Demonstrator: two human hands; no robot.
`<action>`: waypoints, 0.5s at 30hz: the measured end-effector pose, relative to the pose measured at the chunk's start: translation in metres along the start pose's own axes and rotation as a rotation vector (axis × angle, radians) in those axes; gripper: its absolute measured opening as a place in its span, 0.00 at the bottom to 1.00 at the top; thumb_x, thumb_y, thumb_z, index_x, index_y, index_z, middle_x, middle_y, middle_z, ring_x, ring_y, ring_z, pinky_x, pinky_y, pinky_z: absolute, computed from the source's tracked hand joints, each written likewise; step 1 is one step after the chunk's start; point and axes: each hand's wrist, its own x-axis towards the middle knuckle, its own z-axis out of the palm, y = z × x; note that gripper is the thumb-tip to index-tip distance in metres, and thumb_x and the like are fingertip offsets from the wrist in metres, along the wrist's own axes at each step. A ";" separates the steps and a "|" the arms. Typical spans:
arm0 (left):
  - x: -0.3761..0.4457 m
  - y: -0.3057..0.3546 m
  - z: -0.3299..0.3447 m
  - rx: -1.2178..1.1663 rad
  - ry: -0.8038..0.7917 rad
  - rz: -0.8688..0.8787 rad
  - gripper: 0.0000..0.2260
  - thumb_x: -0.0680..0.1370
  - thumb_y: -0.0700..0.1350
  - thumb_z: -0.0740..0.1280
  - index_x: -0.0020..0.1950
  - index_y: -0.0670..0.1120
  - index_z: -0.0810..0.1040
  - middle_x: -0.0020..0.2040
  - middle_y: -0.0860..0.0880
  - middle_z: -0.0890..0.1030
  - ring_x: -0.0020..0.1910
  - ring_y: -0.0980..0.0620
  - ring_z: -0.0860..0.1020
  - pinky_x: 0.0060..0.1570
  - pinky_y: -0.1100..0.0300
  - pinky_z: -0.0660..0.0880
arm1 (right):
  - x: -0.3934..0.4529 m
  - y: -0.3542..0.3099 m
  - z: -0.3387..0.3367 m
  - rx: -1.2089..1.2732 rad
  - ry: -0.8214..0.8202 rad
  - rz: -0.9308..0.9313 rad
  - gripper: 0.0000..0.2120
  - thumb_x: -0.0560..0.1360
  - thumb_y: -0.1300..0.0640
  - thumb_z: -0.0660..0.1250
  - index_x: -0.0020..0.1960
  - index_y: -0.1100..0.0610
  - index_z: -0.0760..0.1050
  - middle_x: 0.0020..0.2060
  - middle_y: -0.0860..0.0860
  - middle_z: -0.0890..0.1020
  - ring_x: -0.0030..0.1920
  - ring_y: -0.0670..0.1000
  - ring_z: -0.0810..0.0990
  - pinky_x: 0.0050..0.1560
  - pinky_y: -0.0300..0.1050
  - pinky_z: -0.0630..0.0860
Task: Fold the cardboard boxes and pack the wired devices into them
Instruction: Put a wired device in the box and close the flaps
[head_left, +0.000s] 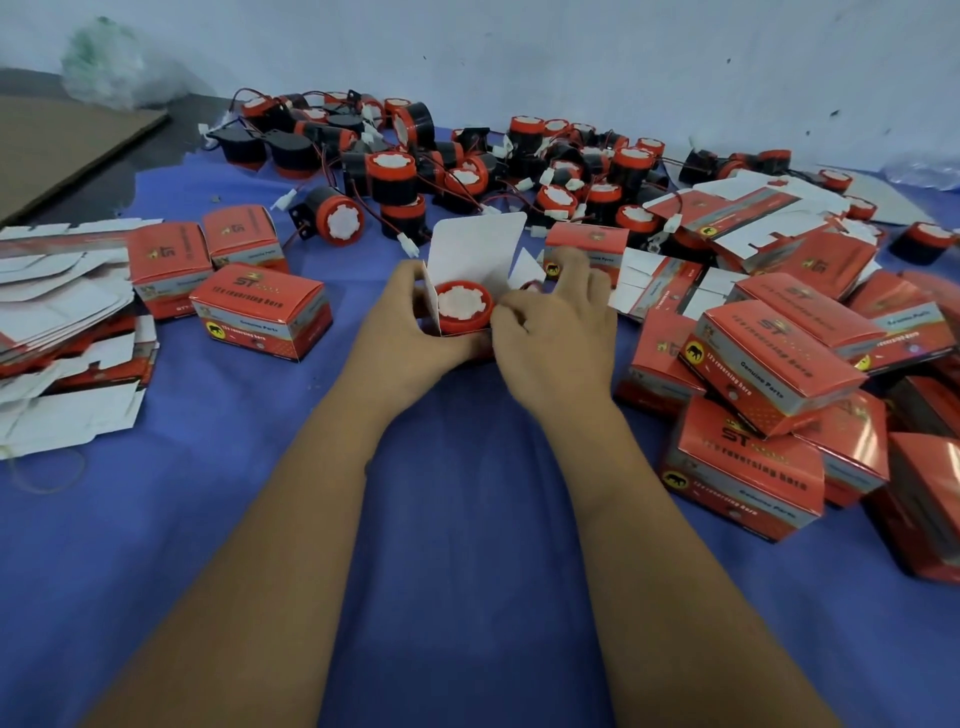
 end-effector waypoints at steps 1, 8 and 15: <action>0.000 0.000 0.001 -0.017 -0.009 -0.010 0.22 0.73 0.46 0.76 0.61 0.55 0.70 0.56 0.58 0.79 0.55 0.58 0.79 0.49 0.68 0.78 | 0.000 0.002 0.000 0.004 -0.089 0.003 0.16 0.80 0.50 0.56 0.55 0.51 0.82 0.74 0.53 0.60 0.69 0.56 0.59 0.64 0.52 0.62; 0.004 -0.001 0.011 0.017 0.195 -0.031 0.17 0.79 0.47 0.68 0.66 0.52 0.68 0.53 0.59 0.77 0.53 0.57 0.78 0.50 0.64 0.75 | -0.004 -0.007 -0.005 0.384 -0.245 -0.033 0.17 0.81 0.51 0.58 0.69 0.48 0.70 0.59 0.51 0.73 0.53 0.53 0.76 0.54 0.54 0.75; 0.007 -0.006 0.008 0.111 0.318 -0.035 0.18 0.80 0.45 0.65 0.69 0.49 0.69 0.55 0.57 0.75 0.52 0.56 0.75 0.39 0.72 0.67 | 0.008 0.002 -0.030 0.302 -0.248 0.124 0.17 0.77 0.53 0.65 0.33 0.62 0.70 0.22 0.49 0.63 0.24 0.49 0.60 0.32 0.46 0.60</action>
